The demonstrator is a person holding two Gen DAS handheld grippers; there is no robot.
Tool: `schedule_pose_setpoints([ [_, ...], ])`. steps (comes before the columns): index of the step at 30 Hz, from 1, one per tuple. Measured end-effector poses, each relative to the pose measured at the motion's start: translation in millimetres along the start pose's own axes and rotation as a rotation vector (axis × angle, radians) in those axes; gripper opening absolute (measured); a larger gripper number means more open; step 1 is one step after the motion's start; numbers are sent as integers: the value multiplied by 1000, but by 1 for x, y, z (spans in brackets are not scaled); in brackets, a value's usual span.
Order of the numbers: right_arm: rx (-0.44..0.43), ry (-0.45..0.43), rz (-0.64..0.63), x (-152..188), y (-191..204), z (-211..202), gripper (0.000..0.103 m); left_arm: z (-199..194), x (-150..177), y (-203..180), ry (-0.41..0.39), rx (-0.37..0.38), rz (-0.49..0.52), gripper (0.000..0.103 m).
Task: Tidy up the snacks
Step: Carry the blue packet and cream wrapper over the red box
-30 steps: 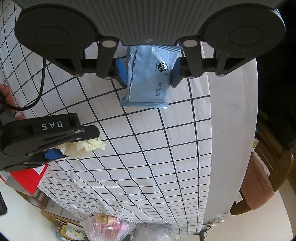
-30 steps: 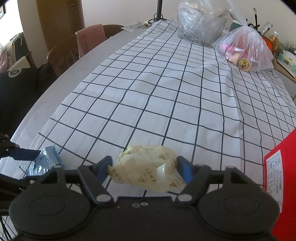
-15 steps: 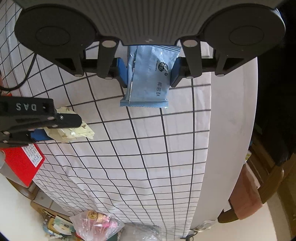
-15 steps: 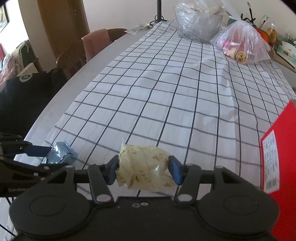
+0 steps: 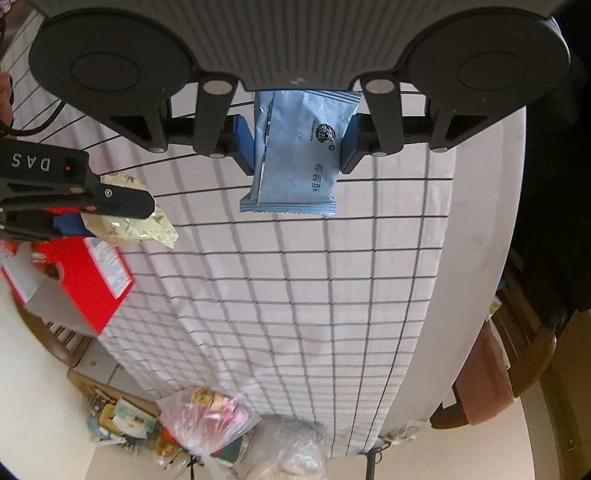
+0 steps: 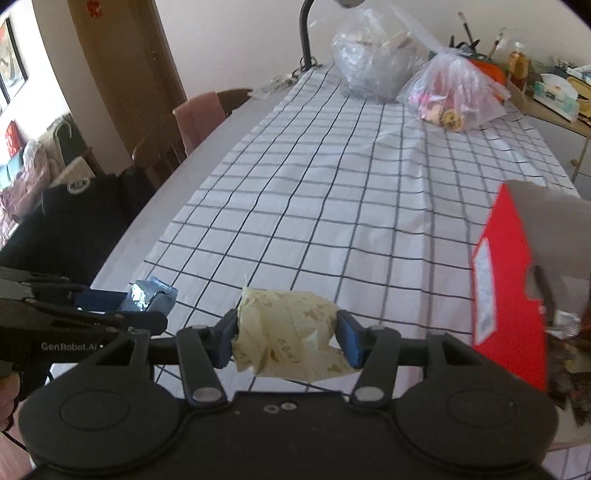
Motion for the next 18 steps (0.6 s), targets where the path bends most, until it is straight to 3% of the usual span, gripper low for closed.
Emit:
schedule_pose_setpoints([
  [7,11,-59,28,-7,-32,-47,54,-21,-16,-43,-30,42,-24,47],
  [18,72,-132,49,-12,-98,-103,54,-30,-41,-130,-89,110,18,47],
])
Point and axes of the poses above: each gripper's, at about its wrist camera, not at the fingertips, and z roughly the way its jaws point, y to its left, x to its underside, the point moved 3 cm from there along z, roughly the way its jaws point, and after that the axes turned 11 degrees about -y, right-handed, at the moved point
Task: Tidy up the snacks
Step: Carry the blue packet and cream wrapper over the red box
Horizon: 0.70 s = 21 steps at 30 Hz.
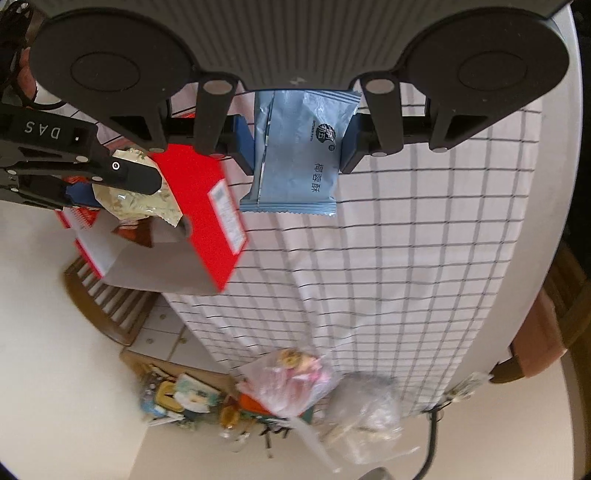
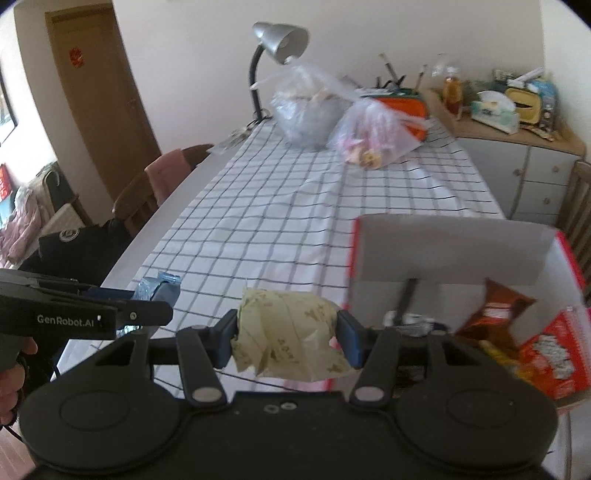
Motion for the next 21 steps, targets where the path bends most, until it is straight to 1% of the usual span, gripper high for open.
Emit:
schedule_pose_setpoints([
  [10,73,-24,12,-4,-74,-24,55,24,-16,-79,-9,48,53,47],
  [16,120,-16,9,1,-113,-28,55,46,-20,-118,2,67,88,47],
  [21,155,2,2,6,-141,-22,55,67,-18,-147,25,82,132,47],
])
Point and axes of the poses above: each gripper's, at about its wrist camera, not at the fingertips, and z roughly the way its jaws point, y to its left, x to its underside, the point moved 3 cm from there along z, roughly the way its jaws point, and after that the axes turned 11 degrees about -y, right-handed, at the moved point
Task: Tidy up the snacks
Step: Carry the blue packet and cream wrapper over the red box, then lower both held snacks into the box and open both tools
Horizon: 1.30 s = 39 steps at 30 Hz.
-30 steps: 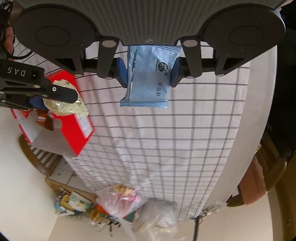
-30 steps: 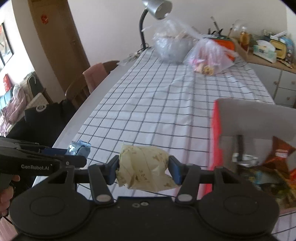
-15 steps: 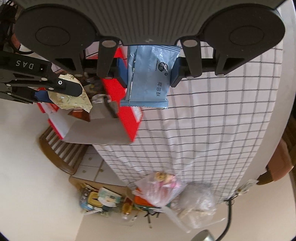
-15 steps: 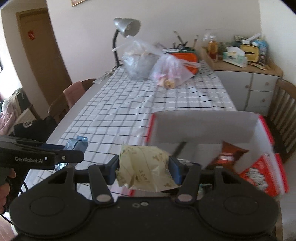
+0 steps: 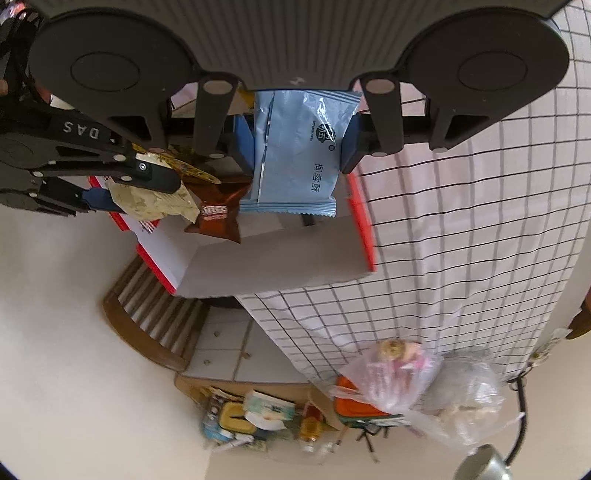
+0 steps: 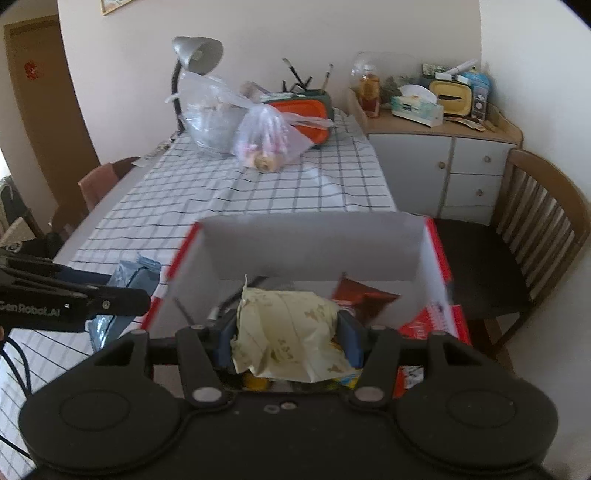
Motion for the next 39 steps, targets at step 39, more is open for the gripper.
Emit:
schedule_pose_setpoints([
  [39,51,113,-73,31,-32,52,64,85,32,-43,109,-56,131,52],
])
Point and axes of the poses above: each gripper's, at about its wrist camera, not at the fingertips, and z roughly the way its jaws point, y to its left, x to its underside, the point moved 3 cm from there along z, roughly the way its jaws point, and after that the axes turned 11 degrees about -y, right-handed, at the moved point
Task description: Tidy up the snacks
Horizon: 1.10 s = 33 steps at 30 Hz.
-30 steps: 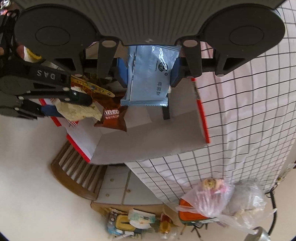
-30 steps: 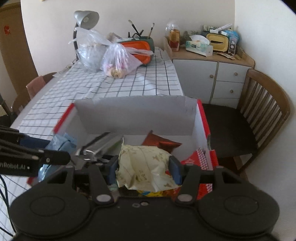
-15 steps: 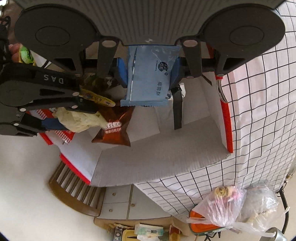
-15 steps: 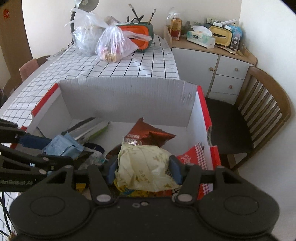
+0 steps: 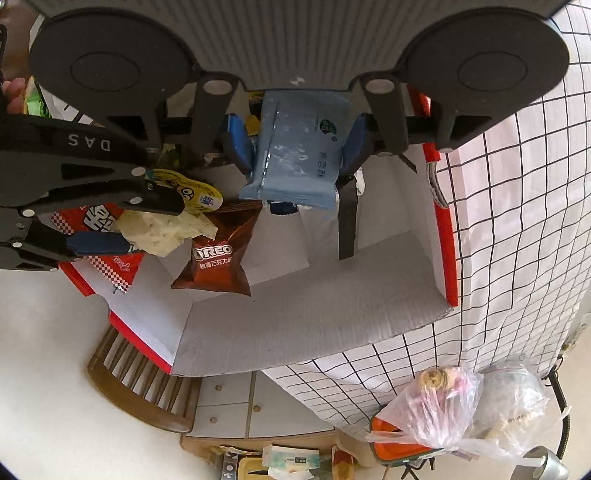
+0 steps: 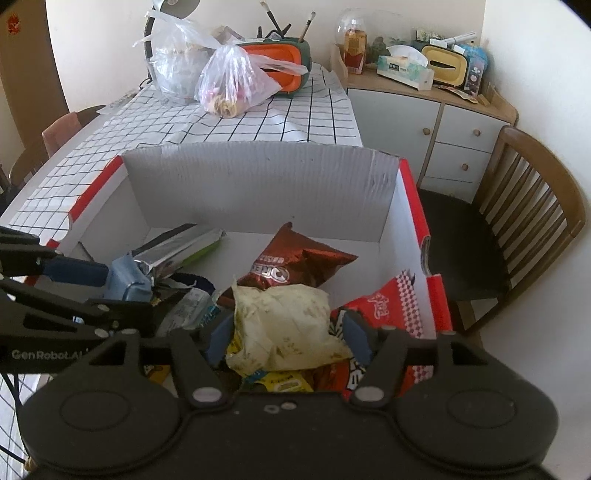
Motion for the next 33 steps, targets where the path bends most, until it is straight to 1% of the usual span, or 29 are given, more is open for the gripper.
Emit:
schedule_pose_setpoints([
  [3,-2,-12,4,-1,0,-5,66,-4,0,2,-9,-2,-11,54],
  [5,-7,-25,3,-2,1,-11,69,-8,0,3,-19,-2,-20,58],
  [10,-22,-51,8,-5,3,-25,73,-21,-1,5,-53,2,-35,59],
  [11,-26,-59,11,-6,4,-29,74,-25,-2,5,-62,5,-38,61],
  [13,-32,-75,16,-7,4,-38,77,-32,-3,6,-83,7,-45,63],
  [14,-36,-83,17,-7,4,-42,79,-35,-3,6,-90,10,-47,63],
  [25,-61,-173,44,-20,18,-81,88,-79,-7,13,-186,32,-63,66],
  [31,-62,-225,49,-23,27,-102,96,-104,-6,21,-245,42,-77,70],
  [33,-60,-244,52,-23,29,-109,97,-112,-6,23,-263,39,-81,71],
])
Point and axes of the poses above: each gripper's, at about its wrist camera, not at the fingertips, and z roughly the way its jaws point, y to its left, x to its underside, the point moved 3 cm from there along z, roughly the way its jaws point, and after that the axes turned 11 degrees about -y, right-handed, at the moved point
